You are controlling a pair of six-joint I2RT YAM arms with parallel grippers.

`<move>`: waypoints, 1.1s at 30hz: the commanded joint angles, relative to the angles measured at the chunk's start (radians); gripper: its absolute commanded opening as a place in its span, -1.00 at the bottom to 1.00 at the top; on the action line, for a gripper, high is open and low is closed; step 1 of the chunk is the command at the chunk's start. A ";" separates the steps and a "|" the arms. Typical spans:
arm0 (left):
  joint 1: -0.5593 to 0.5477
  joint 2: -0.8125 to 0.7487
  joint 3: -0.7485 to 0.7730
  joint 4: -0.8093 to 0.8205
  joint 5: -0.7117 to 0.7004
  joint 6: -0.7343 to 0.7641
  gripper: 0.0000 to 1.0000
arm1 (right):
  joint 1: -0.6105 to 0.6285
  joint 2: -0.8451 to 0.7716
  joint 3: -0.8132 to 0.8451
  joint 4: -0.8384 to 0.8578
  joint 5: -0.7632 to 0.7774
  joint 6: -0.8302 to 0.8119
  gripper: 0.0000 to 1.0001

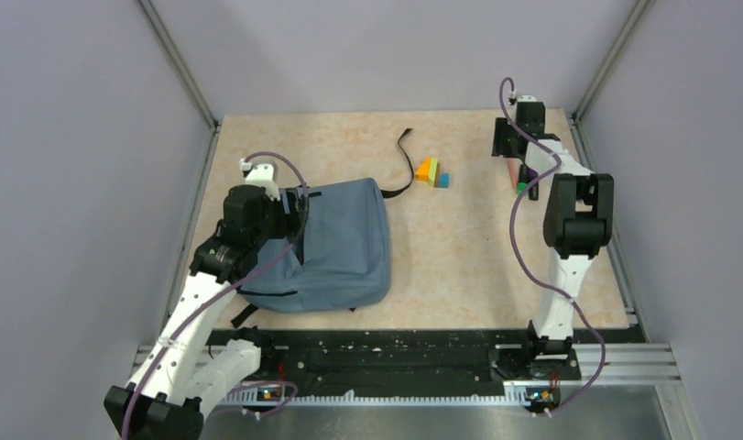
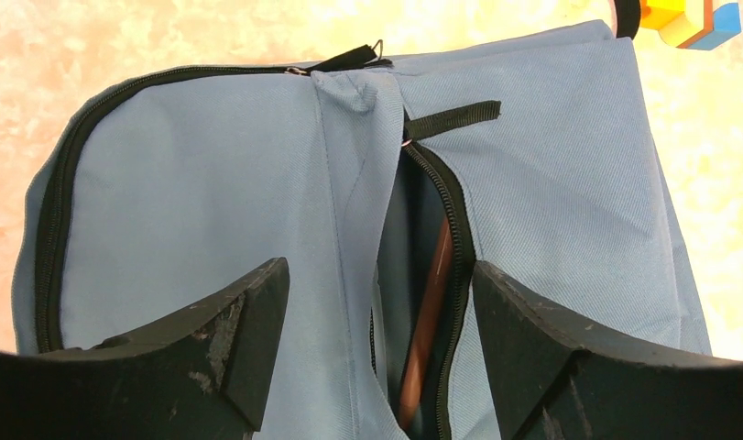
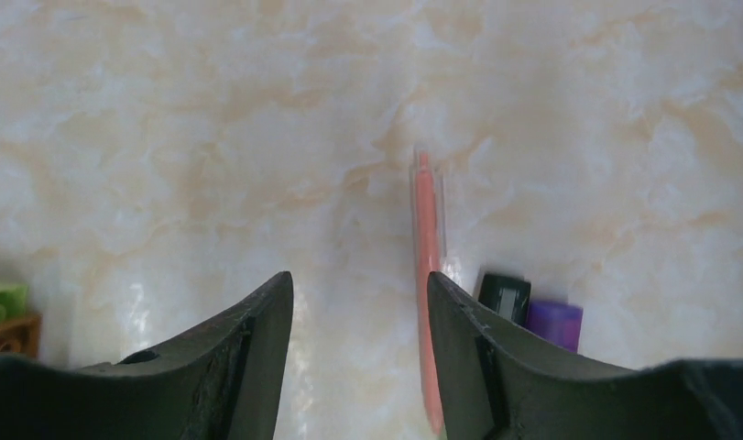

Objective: Pack the student bag
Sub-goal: Pick up the stationery from the center of the board.

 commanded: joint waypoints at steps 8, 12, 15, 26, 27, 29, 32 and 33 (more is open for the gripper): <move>0.005 -0.025 -0.025 0.063 0.008 -0.008 0.57 | -0.061 0.271 0.320 -0.210 0.028 -0.125 -0.12; 0.004 -0.019 -0.023 0.063 0.005 -0.008 0.57 | -0.065 0.303 0.351 -0.248 0.016 -0.140 -0.29; 0.004 -0.019 -0.025 0.064 0.000 -0.007 0.57 | -0.065 0.296 0.343 -0.254 0.017 -0.144 -0.41; 0.004 -0.071 -0.045 0.095 -0.009 -0.003 0.57 | -0.065 0.211 0.264 -0.271 -0.028 -0.111 -1.00; 0.004 -0.070 -0.045 0.095 -0.015 -0.001 0.57 | -0.064 0.183 0.236 -0.254 -0.028 -0.100 -1.00; 0.004 -0.065 -0.043 0.091 -0.023 0.002 0.57 | -0.065 0.118 0.169 -0.212 -0.080 -0.073 -1.00; 0.004 -0.074 -0.045 0.101 -0.003 0.022 0.57 | -0.063 0.005 0.044 -0.129 -0.155 -0.005 -1.00; 0.004 -0.080 -0.048 0.108 0.012 0.034 0.57 | -0.063 -0.034 -0.004 -0.094 -0.179 0.018 -1.00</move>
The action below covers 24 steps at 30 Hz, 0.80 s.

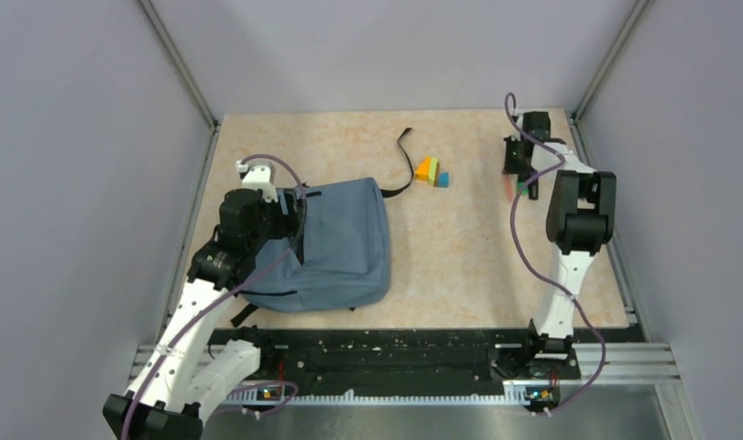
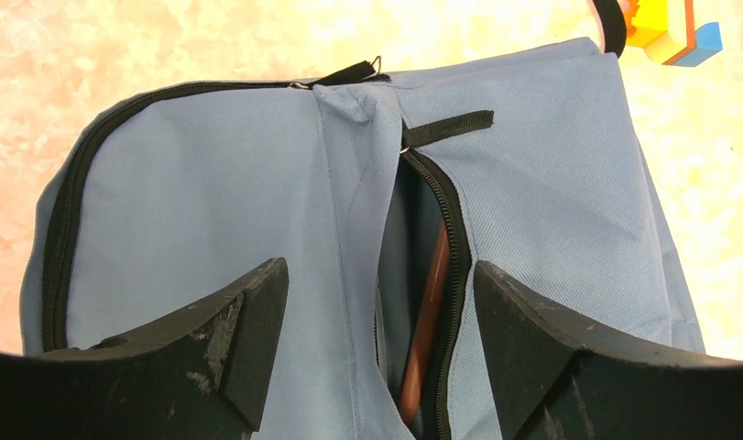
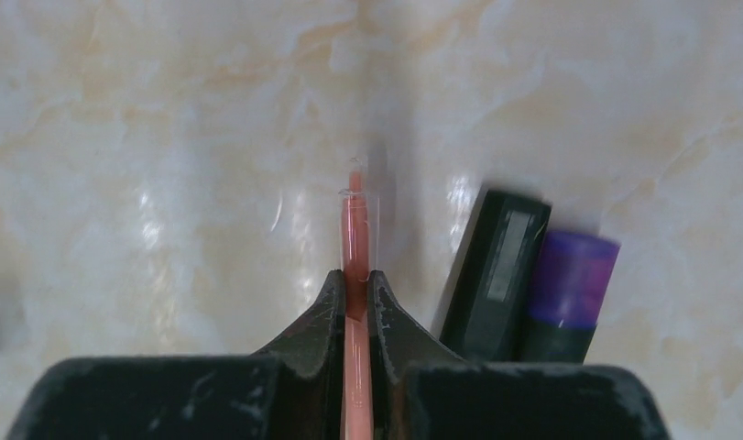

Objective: Pack the student bag
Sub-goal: Pick up the stationery from the center of the board.

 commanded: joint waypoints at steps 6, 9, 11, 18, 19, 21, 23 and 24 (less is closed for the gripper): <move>0.004 -0.065 -0.032 0.124 0.093 0.059 0.57 | 0.002 -0.413 -0.425 0.312 -0.260 0.227 -1.00; 0.004 -0.060 -0.011 0.140 0.137 0.052 0.57 | 0.014 -0.497 -0.521 0.375 -0.287 0.255 -1.00; 0.004 -0.047 0.019 0.157 0.169 0.023 0.57 | 0.020 -0.545 -0.556 0.375 -0.284 0.252 -1.00; -0.003 0.053 0.106 0.323 0.440 -0.206 0.55 | 0.041 -0.686 -0.625 0.317 -0.295 0.241 -1.00; -0.007 0.071 0.107 0.353 0.479 -0.237 0.54 | 0.048 -0.719 -0.642 0.318 -0.302 0.250 -1.00; -0.035 0.101 0.101 0.407 0.533 -0.276 0.53 | 0.116 -0.796 -0.685 0.339 -0.277 0.293 -1.00; -0.086 0.130 0.083 0.441 0.553 -0.279 0.53 | 0.216 -0.881 -0.741 0.389 -0.247 0.336 -1.00; -0.117 0.141 0.071 0.453 0.569 -0.271 0.53 | 0.260 -0.922 -0.758 0.415 -0.229 0.357 -1.00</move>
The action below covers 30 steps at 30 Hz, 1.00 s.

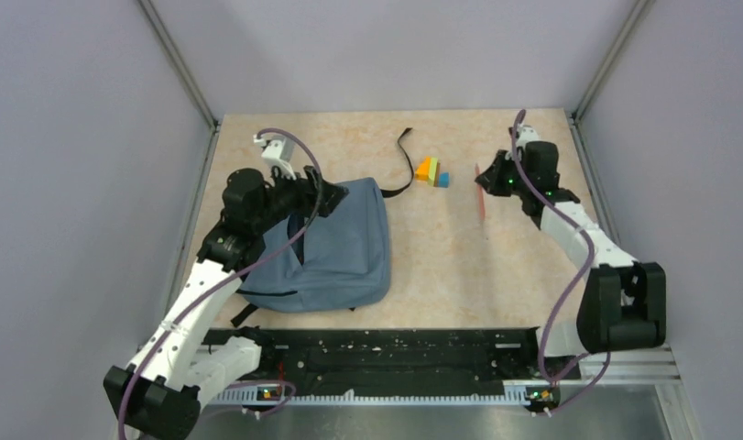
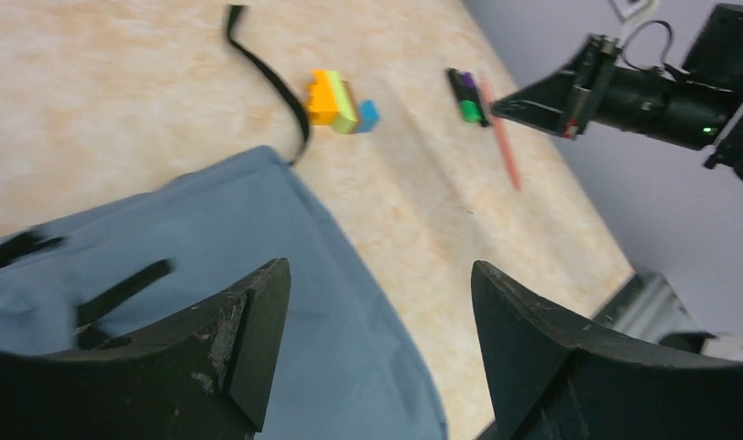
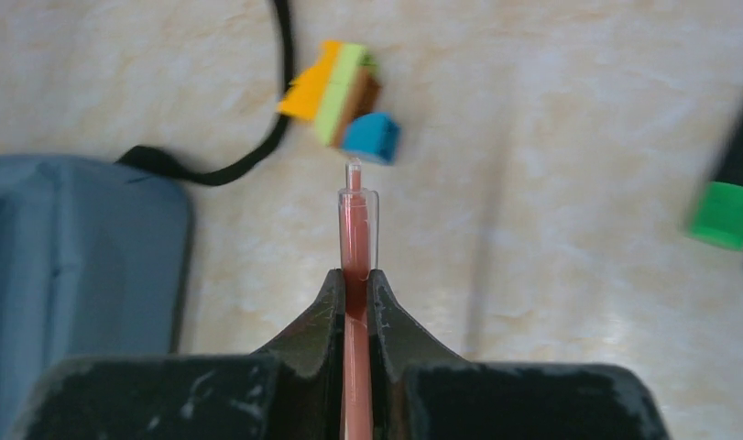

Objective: Pack the student bag
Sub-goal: Pick up the stationery from the center of the board.

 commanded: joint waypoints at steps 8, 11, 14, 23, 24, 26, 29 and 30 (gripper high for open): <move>-0.193 0.046 -0.109 0.296 0.274 -0.058 0.54 | 0.534 -0.424 -0.199 0.394 0.186 0.288 -1.00; -0.194 0.033 -0.133 0.366 0.320 -0.092 0.55 | 0.646 -0.450 -0.232 0.493 0.243 0.329 -1.00; -0.195 0.008 -0.166 0.433 0.338 -0.114 0.57 | 0.732 -0.451 -0.244 0.553 0.302 0.338 -1.00; -0.194 0.052 -0.184 0.514 0.415 -0.170 0.60 | 0.869 -0.424 -0.272 0.728 0.389 0.356 -1.00; -0.195 0.062 -0.182 0.522 0.427 -0.180 0.59 | 0.875 -0.421 -0.269 0.736 0.389 0.358 -1.00; -0.196 0.071 -0.191 0.562 0.444 -0.202 0.56 | 0.888 -0.412 -0.265 0.748 0.396 0.356 -1.00; -0.197 0.078 -0.193 0.570 0.460 -0.215 0.52 | 0.902 -0.391 -0.258 0.763 0.389 0.364 -1.00; -0.198 0.081 -0.192 0.572 0.465 -0.217 0.50 | 0.907 -0.386 -0.258 0.772 0.389 0.367 -1.00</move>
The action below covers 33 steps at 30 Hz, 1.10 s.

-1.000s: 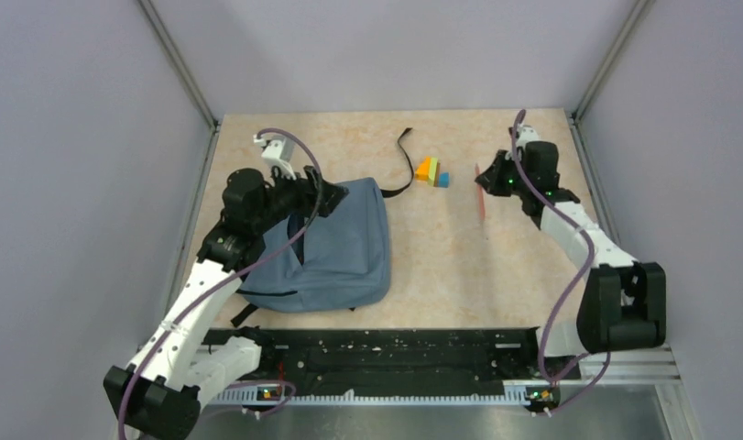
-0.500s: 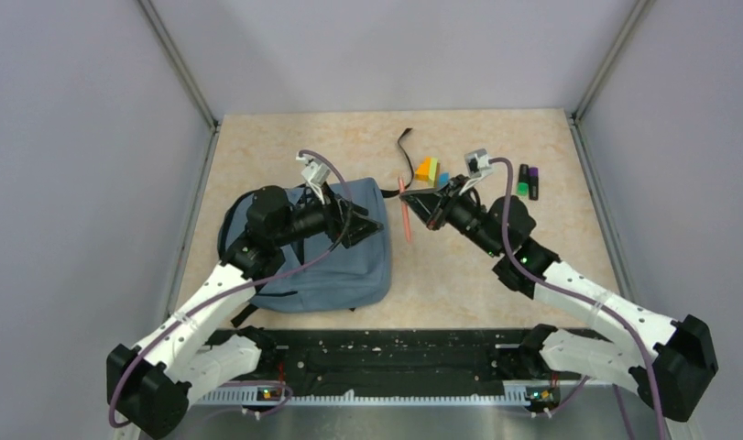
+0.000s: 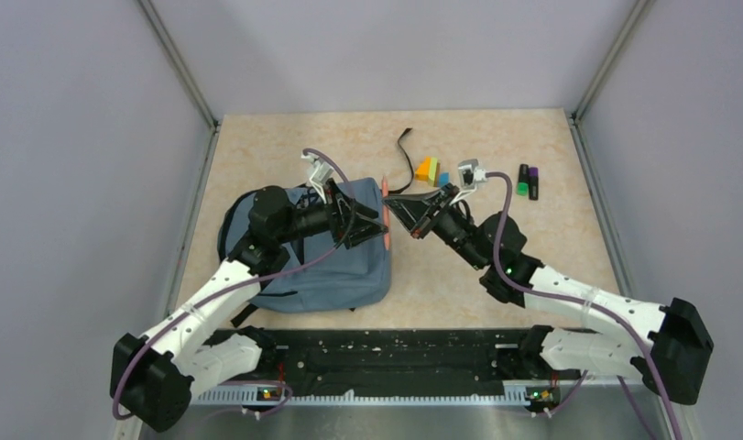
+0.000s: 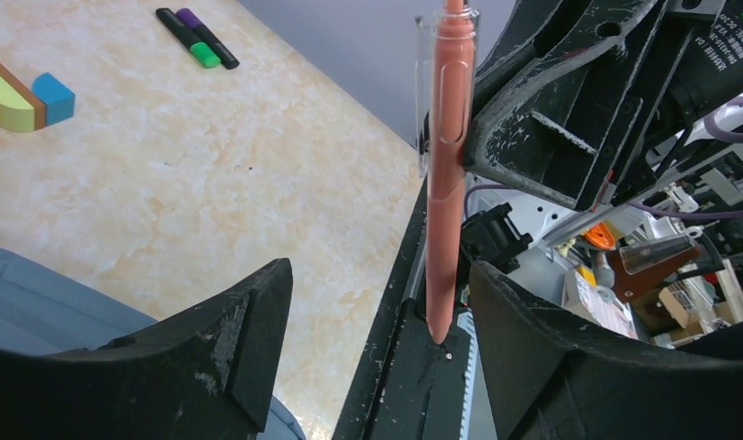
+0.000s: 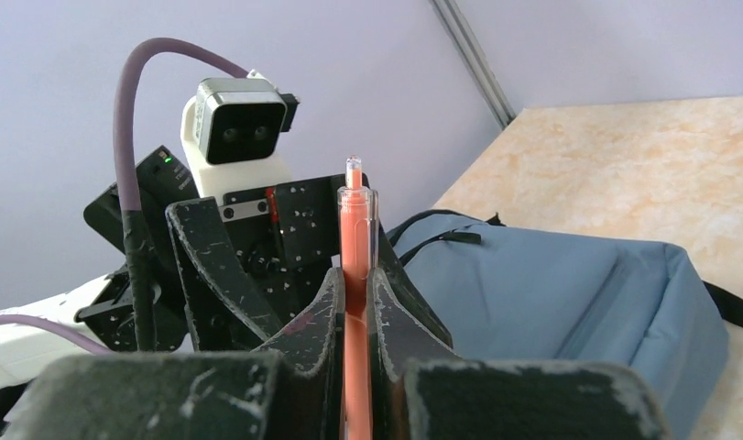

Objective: Pack the student bag
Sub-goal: Pick up the stationery from the center of the board.

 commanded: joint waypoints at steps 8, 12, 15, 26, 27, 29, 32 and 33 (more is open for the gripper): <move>-0.019 0.026 0.001 0.101 0.083 -0.046 0.17 | 0.056 0.054 0.030 0.124 0.025 0.019 -1.00; -0.024 0.036 0.002 0.101 0.097 -0.049 -0.25 | 0.065 0.059 0.030 0.126 0.028 0.018 -1.00; -0.026 0.035 0.002 0.101 0.094 -0.047 -0.69 | 0.070 0.065 0.033 0.121 0.035 0.011 -1.00; -0.029 -0.034 0.031 -0.100 -0.051 0.115 -1.00 | 0.072 -0.005 0.038 -0.045 0.118 -0.106 0.40; -0.029 -0.045 0.044 -0.175 -0.107 0.149 -1.00 | 0.071 -0.019 0.047 -0.105 0.137 -0.144 0.49; -0.027 -0.060 0.081 -0.297 -0.195 0.217 -1.00 | 0.069 -0.038 0.088 -0.212 0.172 -0.213 0.58; -0.016 -0.092 0.142 -0.561 -0.395 0.219 -1.00 | 0.063 -0.050 0.155 -0.416 0.257 -0.315 0.66; -0.008 -0.096 0.164 -0.641 -0.438 0.215 -1.00 | 0.052 -0.054 0.165 -0.454 0.285 -0.336 0.69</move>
